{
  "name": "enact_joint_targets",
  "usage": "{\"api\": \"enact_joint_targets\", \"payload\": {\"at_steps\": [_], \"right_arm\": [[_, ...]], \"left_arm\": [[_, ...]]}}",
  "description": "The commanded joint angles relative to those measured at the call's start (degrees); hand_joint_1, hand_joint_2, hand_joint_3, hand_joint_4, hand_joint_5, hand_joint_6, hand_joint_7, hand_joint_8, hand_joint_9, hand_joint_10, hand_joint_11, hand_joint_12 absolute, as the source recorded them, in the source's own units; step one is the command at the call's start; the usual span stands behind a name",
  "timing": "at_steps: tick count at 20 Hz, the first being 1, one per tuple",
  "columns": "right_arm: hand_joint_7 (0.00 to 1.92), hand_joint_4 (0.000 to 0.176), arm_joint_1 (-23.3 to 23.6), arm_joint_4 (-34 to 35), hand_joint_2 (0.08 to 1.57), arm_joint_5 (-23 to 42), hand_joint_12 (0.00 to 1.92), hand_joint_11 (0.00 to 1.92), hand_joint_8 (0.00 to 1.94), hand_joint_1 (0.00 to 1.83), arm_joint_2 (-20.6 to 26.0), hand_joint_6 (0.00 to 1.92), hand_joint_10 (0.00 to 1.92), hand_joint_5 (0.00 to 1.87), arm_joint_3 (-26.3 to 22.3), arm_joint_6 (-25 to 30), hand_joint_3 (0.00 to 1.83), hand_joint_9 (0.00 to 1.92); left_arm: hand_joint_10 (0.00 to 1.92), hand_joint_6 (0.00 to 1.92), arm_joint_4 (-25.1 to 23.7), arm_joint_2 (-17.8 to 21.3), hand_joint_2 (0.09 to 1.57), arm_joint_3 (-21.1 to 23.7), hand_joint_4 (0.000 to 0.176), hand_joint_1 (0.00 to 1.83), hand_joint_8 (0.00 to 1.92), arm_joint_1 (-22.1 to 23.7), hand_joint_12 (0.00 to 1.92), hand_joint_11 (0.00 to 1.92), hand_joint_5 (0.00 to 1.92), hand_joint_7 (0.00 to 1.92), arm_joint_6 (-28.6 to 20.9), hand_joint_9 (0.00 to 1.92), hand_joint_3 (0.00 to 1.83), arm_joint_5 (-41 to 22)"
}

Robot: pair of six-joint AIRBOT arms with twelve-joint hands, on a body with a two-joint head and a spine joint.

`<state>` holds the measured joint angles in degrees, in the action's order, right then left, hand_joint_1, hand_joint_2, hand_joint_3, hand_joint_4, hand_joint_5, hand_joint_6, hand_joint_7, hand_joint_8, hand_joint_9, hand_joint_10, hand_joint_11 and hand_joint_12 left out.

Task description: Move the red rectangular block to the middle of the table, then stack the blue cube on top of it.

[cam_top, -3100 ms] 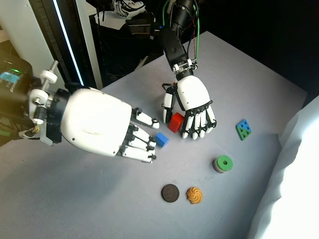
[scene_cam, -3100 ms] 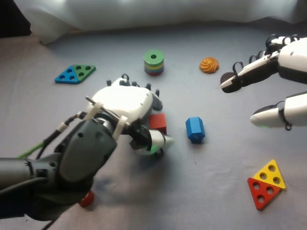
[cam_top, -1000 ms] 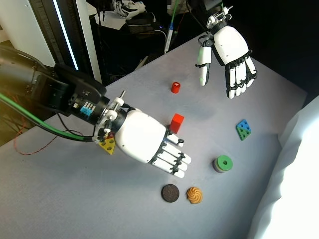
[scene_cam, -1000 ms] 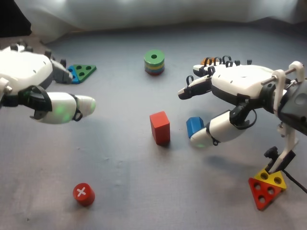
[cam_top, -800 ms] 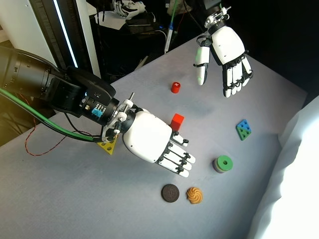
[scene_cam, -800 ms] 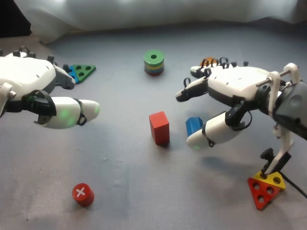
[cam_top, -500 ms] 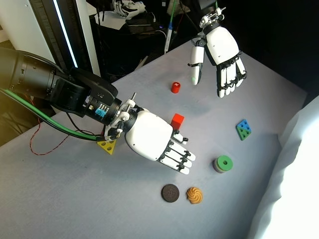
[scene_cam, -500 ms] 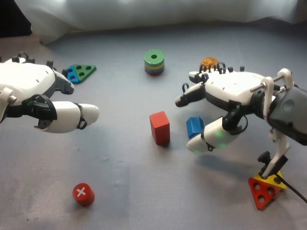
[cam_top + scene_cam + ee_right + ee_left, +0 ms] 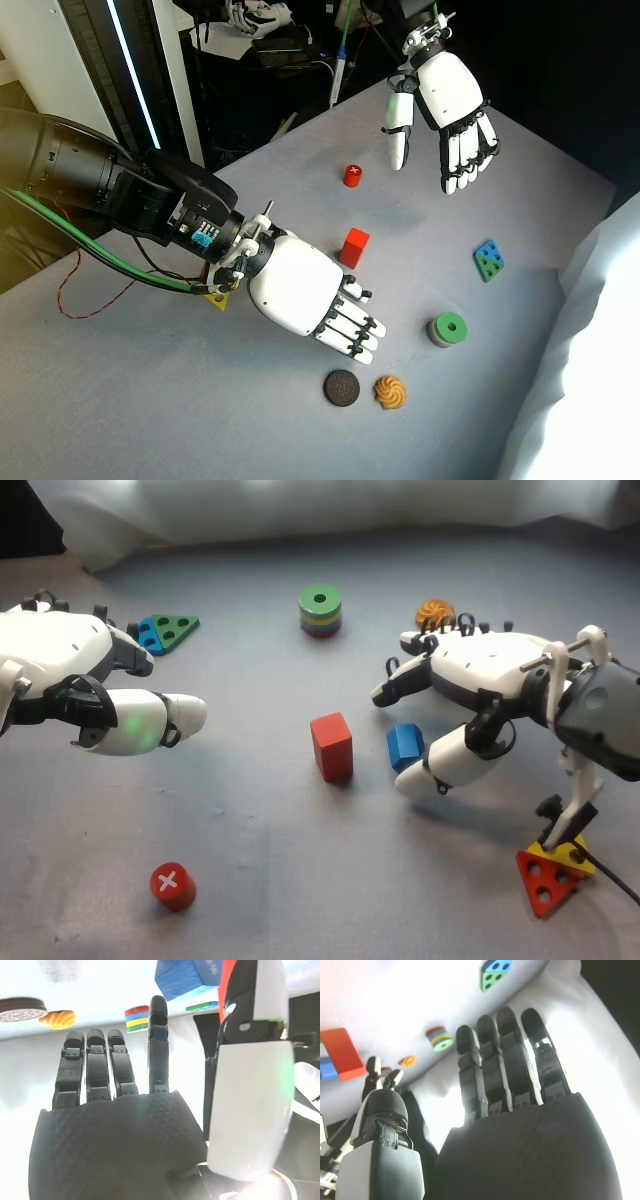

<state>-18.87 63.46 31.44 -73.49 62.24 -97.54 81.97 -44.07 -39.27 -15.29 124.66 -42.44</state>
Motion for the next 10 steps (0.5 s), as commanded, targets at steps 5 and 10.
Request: {"api": "enact_joint_targets", "payload": {"at_steps": [5, 10], "right_arm": [[0.00, 0.008, -0.2, -1.4, 0.79, 3.9, 0.00, 0.00, 0.00, 0.93, -0.5, 0.07, 0.00, 0.61, 0.4, 1.3, 0.00, 0.00], [0.00, 0.000, -0.6, -1.4, 0.81, 3.9, 0.00, 0.00, 0.00, 0.93, -0.8, 0.07, 0.00, 0.64, 1.4, 1.6, 0.00, 0.00]], "left_arm": [[0.01, 0.01, -2.9, 0.6, 1.18, -0.2, 0.000, 0.17, 0.01, 0.6, 0.88, 0.00, 0.55, 0.51, -0.5, 0.44, 0.00, -3.0], [0.00, 0.00, -2.7, 0.6, 1.19, -0.4, 0.000, 0.16, 0.00, 0.5, 0.88, 0.00, 0.54, 0.50, -0.5, 0.43, 0.00, -3.0]]}}
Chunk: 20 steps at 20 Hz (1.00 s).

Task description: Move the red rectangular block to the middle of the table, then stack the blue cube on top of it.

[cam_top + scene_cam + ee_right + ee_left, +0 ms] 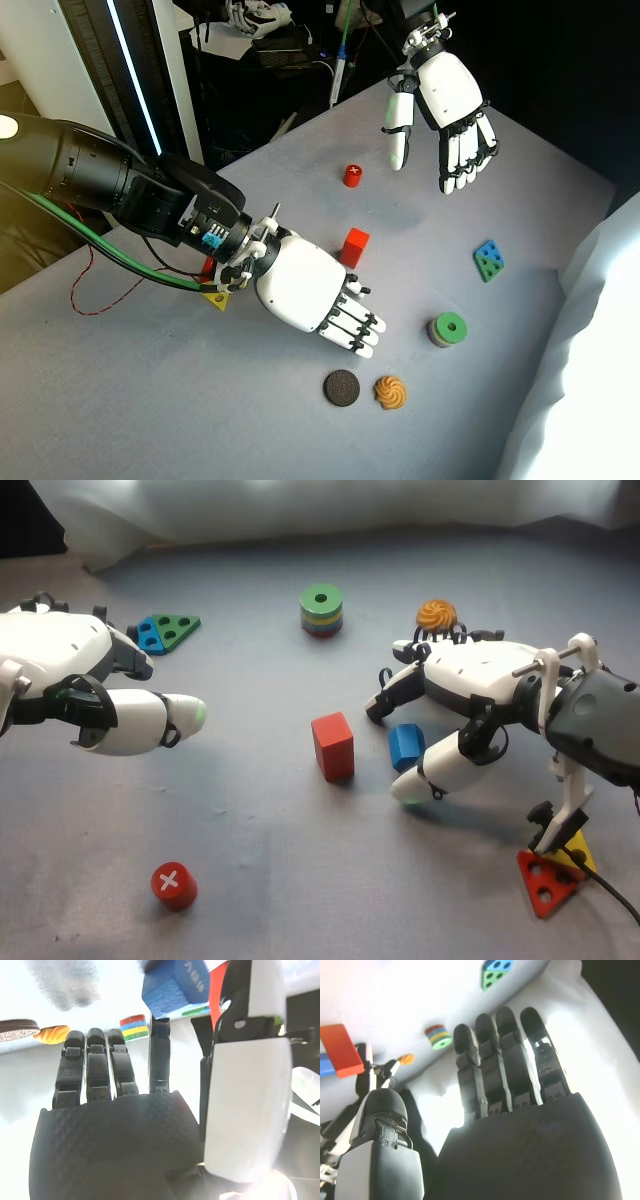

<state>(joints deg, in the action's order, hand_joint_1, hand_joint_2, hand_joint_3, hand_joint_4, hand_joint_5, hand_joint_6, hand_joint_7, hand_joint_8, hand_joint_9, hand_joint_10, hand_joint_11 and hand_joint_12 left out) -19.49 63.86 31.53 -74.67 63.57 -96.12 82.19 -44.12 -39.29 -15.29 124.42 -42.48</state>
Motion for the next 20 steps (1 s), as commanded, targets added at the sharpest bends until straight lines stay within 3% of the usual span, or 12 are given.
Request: {"api": "enact_joint_targets", "payload": {"at_steps": [1, 6, 10, 11, 13, 15, 16, 18, 19, 20], "right_arm": [[0.00, 0.000, 0.1, -1.8, 0.82, 3.8, 0.00, 0.00, 0.00, 0.93, 0.3, 0.08, 0.00, 0.65, 0.2, 0.5, 0.01, 0.00], [0.00, 0.007, 0.2, -1.8, 0.84, 3.9, 0.00, 0.00, 0.00, 0.92, 0.2, 0.10, 0.00, 0.71, 0.3, 1.1, 0.02, 0.00], [0.08, 0.001, 0.4, -1.9, 0.85, 3.8, 0.00, 0.00, 0.03, 0.94, 0.2, 0.12, 0.00, 0.78, 0.3, 1.3, 0.02, 0.00], [0.14, 0.027, 0.4, -1.9, 0.85, 3.8, 0.00, 0.00, 0.02, 0.92, 0.2, 0.11, 0.00, 0.81, 0.3, 1.3, 0.01, 0.00], [0.18, 0.009, 0.4, -1.9, 0.87, 3.8, 0.00, 0.00, 0.02, 0.94, 0.2, 0.11, 0.00, 0.83, 0.3, 1.4, 0.01, 0.00], [0.17, 0.011, 0.4, -2.0, 0.88, 3.8, 0.00, 0.00, 0.01, 0.93, 0.1, 0.11, 0.00, 0.85, 0.3, 1.4, 0.02, 0.00], [0.09, 0.033, 0.4, -2.1, 0.89, 3.8, 0.00, 0.00, 0.00, 0.92, 0.1, 0.11, 0.00, 0.86, 0.3, 1.4, 0.02, 0.00], [0.04, 0.042, 0.4, -2.4, 0.91, 3.8, 0.00, 0.00, 0.00, 0.95, 0.1, 0.15, 0.00, 0.94, 0.3, 1.4, 0.03, 0.00], [0.03, 0.028, 0.4, -2.4, 0.92, 3.8, 0.00, 0.00, 0.00, 0.98, 0.1, 0.16, 0.00, 0.98, 0.3, 1.4, 0.03, 0.00], [0.04, 0.146, 0.4, -2.5, 1.03, 3.8, 0.00, 0.00, 0.00, 1.04, 0.1, 0.68, 0.00, 1.06, 0.3, 1.4, 0.01, 0.00]], "left_arm": [[0.01, 0.00, -2.9, 0.6, 1.19, -0.4, 0.000, 0.16, 0.00, 0.4, 0.88, 0.01, 0.55, 0.51, -0.2, 0.44, 0.00, -3.0], [0.00, 0.00, -2.9, 0.6, 1.20, -0.6, 0.000, 0.16, 0.00, 0.4, 0.88, 0.00, 0.55, 0.51, -0.1, 0.44, 0.00, -3.0], [0.00, 0.00, -2.8, 0.5, 1.20, -0.6, 0.000, 0.16, 0.00, 0.4, 0.87, 0.00, 0.55, 0.51, 0.1, 0.43, 0.00, -3.3], [0.00, 0.00, -2.8, 0.5, 1.20, -0.6, 0.000, 0.16, 0.00, 0.4, 0.87, 0.00, 0.55, 0.51, 0.1, 0.43, 0.00, -3.5], [0.00, 0.00, -2.8, 0.3, 1.21, -0.5, 0.000, 0.15, 0.00, 0.4, 0.87, 0.00, 0.55, 0.51, 0.1, 0.43, 0.01, -3.9], [0.00, 0.00, -2.4, 0.1, 1.21, -0.3, 0.000, 0.15, 0.00, 0.4, 0.87, 0.01, 0.55, 0.52, 0.1, 0.44, 0.00, -5.5], [0.00, 0.00, -2.2, 0.0, 1.21, 0.1, 0.000, 0.15, 0.00, 0.4, 0.87, 0.01, 0.56, 0.52, 0.1, 0.44, 0.00, -6.9], [0.01, 0.00, -2.1, 0.0, 1.21, 0.6, 0.000, 0.16, 0.01, 0.4, 0.87, 0.02, 0.56, 0.53, 0.1, 0.45, 0.00, -8.1], [0.01, 0.00, -1.9, 0.0, 1.21, 0.7, 0.000, 0.17, 0.01, 0.4, 0.87, 0.01, 0.56, 0.53, 0.2, 0.45, 0.00, -8.1], [0.01, 0.01, -1.8, -0.1, 1.21, 0.8, 0.000, 0.17, 0.01, 0.4, 0.87, 0.02, 0.57, 0.53, 0.2, 0.45, 0.00, -8.3]]}}
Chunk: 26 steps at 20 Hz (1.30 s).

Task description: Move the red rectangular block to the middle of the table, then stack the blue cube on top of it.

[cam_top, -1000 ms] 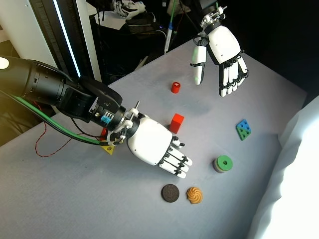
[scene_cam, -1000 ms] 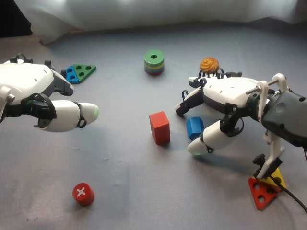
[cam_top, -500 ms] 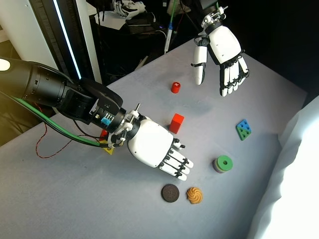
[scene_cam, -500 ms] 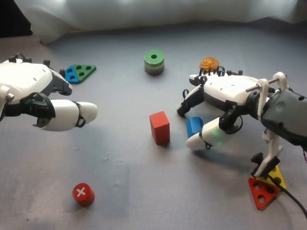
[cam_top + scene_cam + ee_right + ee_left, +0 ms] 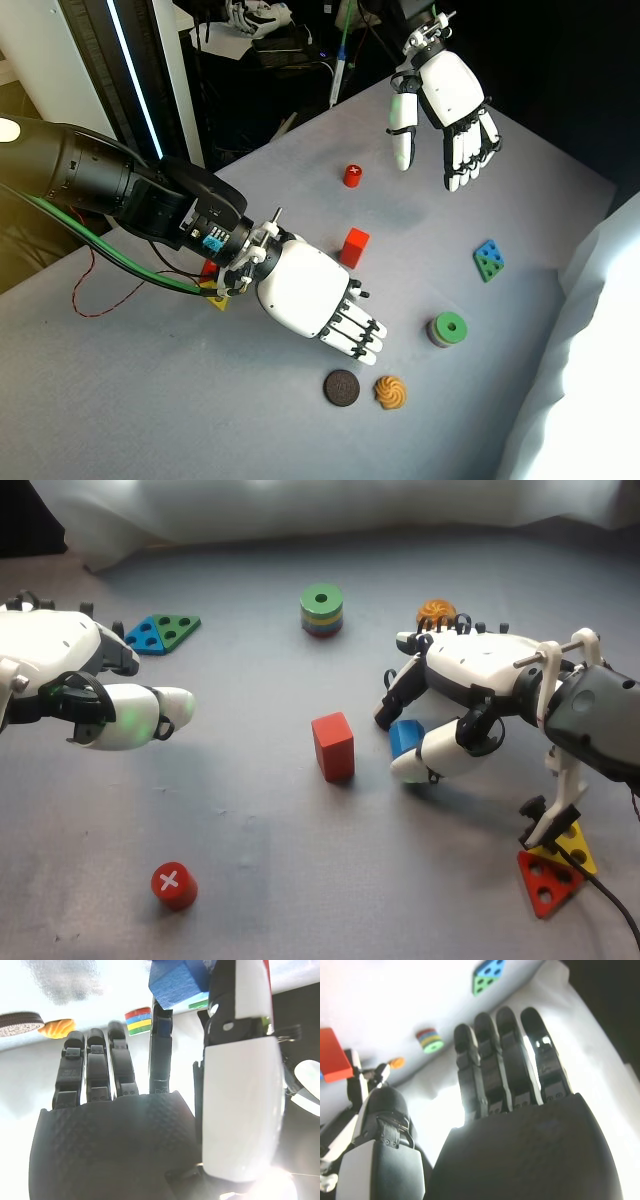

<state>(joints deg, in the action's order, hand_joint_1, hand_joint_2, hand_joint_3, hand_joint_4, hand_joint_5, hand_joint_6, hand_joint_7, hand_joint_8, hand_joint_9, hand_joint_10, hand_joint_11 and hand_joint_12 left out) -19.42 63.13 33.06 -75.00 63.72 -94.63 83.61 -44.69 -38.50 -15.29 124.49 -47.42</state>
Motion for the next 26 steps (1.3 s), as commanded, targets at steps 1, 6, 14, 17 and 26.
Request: {"api": "enact_joint_targets", "payload": {"at_steps": [1, 6, 14, 17, 26], "right_arm": [[0.14, 0.118, 0.3, -2.0, 1.05, 2.3, 0.00, 0.00, 0.02, 1.07, 0.5, 0.77, 0.00, 1.10, 0.2, -0.1, 0.00, 0.00], [0.15, 0.019, 0.2, -3.1, 1.07, 2.6, 0.00, 0.00, 0.01, 1.10, 0.5, 0.89, 0.00, 1.06, 0.2, -0.1, 0.01, 0.00], [0.18, 0.047, 2.6, -7.5, 1.08, 2.7, 0.00, 0.00, 0.01, 1.09, 1.5, 0.91, 0.00, 1.05, 0.1, -0.1, 0.00, 0.00], [0.17, 0.058, 4.9, -9.7, 1.09, -1.7, 0.00, 0.00, 0.00, 1.08, 3.1, 0.93, 0.00, 1.03, 0.2, -0.1, 0.00, 0.00], [0.18, 0.081, 15.9, -9.5, 1.09, -23.3, 0.00, 0.00, 0.00, 1.07, 6.3, 0.93, 0.00, 1.03, 0.9, 2.1, 0.00, 0.00]], "left_arm": [[0.01, 0.00, -2.9, 0.4, 1.22, 0.2, 0.000, 0.17, 0.01, 0.4, 0.87, 0.02, 0.56, 0.53, 0.1, 0.45, 0.01, -3.9], [0.01, 0.00, -2.4, 0.2, 1.23, 0.6, 0.000, 0.17, 0.01, 0.5, 0.87, 0.03, 0.57, 0.55, 0.2, 0.48, 0.01, -5.3], [0.00, 0.00, -2.1, 0.2, 1.27, 0.6, 0.000, 0.14, 0.00, 0.6, 0.85, 0.04, 0.57, 0.55, 0.2, 0.47, 0.01, -5.3], [0.00, 0.01, -2.1, 0.2, 1.26, 0.5, 0.000, 0.16, 0.00, 0.6, 0.84, 0.06, 0.59, 0.56, 0.2, 0.49, 0.00, -5.3], [0.01, 0.00, -2.1, 0.2, 1.27, 0.4, 0.000, 0.15, 0.00, 0.4, 0.84, 0.06, 0.59, 0.57, 0.2, 0.50, 0.00, -5.3]]}}
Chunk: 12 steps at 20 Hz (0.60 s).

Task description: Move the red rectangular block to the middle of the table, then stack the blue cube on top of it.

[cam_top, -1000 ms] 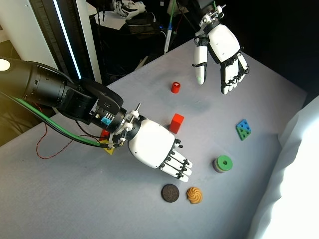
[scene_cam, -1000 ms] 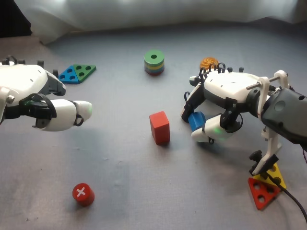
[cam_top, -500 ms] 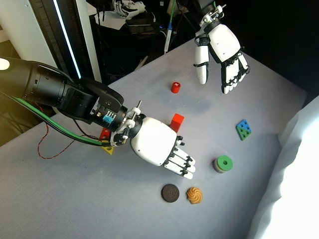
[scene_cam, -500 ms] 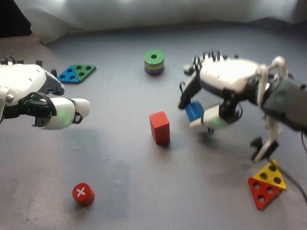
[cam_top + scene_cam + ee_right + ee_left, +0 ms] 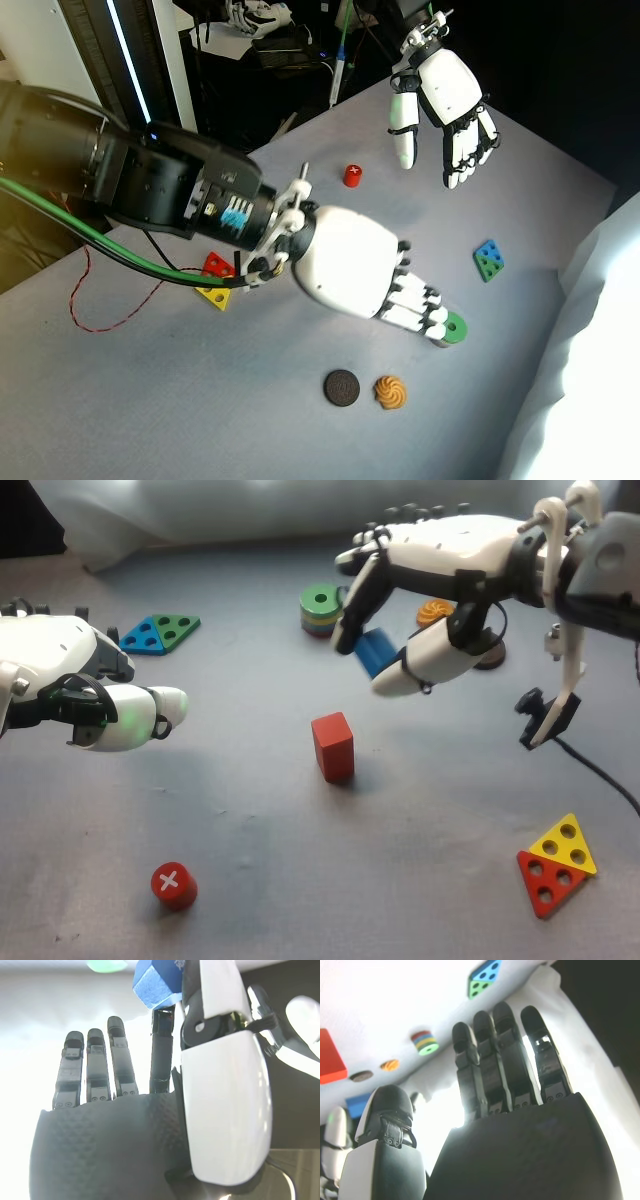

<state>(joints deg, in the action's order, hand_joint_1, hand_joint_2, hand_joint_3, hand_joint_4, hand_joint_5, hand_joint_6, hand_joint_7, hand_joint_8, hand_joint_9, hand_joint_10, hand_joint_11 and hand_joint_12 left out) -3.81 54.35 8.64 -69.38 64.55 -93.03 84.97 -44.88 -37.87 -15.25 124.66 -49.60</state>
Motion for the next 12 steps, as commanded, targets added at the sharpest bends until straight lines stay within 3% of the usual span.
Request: {"api": "enact_joint_targets", "payload": {"at_steps": [1, 2, 3, 5, 9, 10, 11, 12], "right_arm": [[0.17, 0.086, 0.7, 0.4, 1.09, -0.2, 0.00, 0.00, 0.00, 1.07, 0.7, 0.94, 0.00, 1.03, 0.0, 0.5, 0.00, 0.00], [0.17, 0.085, 1.1, 1.6, 1.09, -1.0, 0.00, 0.00, 0.00, 1.07, 0.7, 0.94, 0.00, 1.03, 0.1, 0.3, 0.00, 0.00], [0.18, 0.104, 1.4, 1.7, 1.08, -1.8, 0.00, 0.00, 0.01, 1.07, 0.5, 0.90, 0.00, 1.06, 0.1, 0.1, 0.00, 0.01], [0.19, 0.058, 1.6, 1.8, 1.07, -2.8, 0.00, 0.00, 0.00, 1.09, -0.2, 0.86, 0.01, 1.08, 0.1, -0.2, 0.00, 0.02], [0.19, 0.050, 1.3, 1.8, 1.07, -0.6, 0.00, 0.00, 0.00, 1.10, -2.0, 0.85, 0.01, 1.08, 0.7, -0.8, 0.00, 0.02], [0.18, 0.052, 1.2, 1.8, 1.07, 0.3, 0.00, 0.00, 0.00, 1.10, -2.7, 0.85, 0.00, 1.08, 1.3, -0.8, 0.00, 0.01], [0.18, 0.084, 0.9, 1.8, 1.07, 0.7, 0.00, 0.00, 0.00, 1.08, -3.6, 0.86, 0.00, 1.08, 2.1, -0.8, 0.00, 0.01], [0.18, 0.090, 0.7, 1.8, 1.06, 1.4, 0.00, 0.00, 0.00, 1.08, -3.9, 0.86, 0.01, 1.08, 2.4, -0.9, 0.00, 0.02]], "left_arm": [[0.00, 0.00, -3.4, 0.4, 1.27, -0.2, 0.000, 0.16, 0.00, 0.4, 0.84, 0.06, 0.59, 0.57, 0.1, 0.50, 0.00, -3.1], [0.00, 0.00, -3.4, 0.4, 1.27, -0.2, 0.000, 0.16, 0.00, 0.5, 0.84, 0.06, 0.59, 0.57, 0.1, 0.50, 0.00, -3.1], [0.01, 0.00, -3.4, 0.4, 1.27, -0.2, 0.000, 0.16, 0.00, 0.6, 0.85, 0.06, 0.59, 0.57, 0.1, 0.50, 0.00, -3.1], [0.01, 0.00, -3.4, 0.4, 1.27, -0.2, 0.000, 0.17, 0.00, 0.5, 0.86, 0.07, 0.59, 0.58, 0.2, 0.51, 0.00, -3.1], [0.00, 0.00, -3.7, 0.3, 1.28, -0.1, 0.000, 0.14, 0.00, 0.6, 0.86, 0.06, 0.58, 0.57, 0.2, 0.50, 0.00, -3.1], [0.00, 0.00, -3.7, 0.3, 1.28, -0.1, 0.000, 0.14, 0.00, 0.6, 0.86, 0.06, 0.57, 0.57, 0.2, 0.50, 0.00, -3.1], [0.00, 0.00, -3.7, 0.3, 1.28, -0.1, 0.000, 0.14, 0.00, 0.6, 0.85, 0.05, 0.58, 0.56, 0.3, 0.49, 0.00, -3.1], [0.00, 0.00, -3.7, 0.3, 1.28, -0.1, 0.000, 0.15, 0.00, 0.6, 0.85, 0.06, 0.58, 0.57, 0.3, 0.50, 0.00, -3.1]]}}
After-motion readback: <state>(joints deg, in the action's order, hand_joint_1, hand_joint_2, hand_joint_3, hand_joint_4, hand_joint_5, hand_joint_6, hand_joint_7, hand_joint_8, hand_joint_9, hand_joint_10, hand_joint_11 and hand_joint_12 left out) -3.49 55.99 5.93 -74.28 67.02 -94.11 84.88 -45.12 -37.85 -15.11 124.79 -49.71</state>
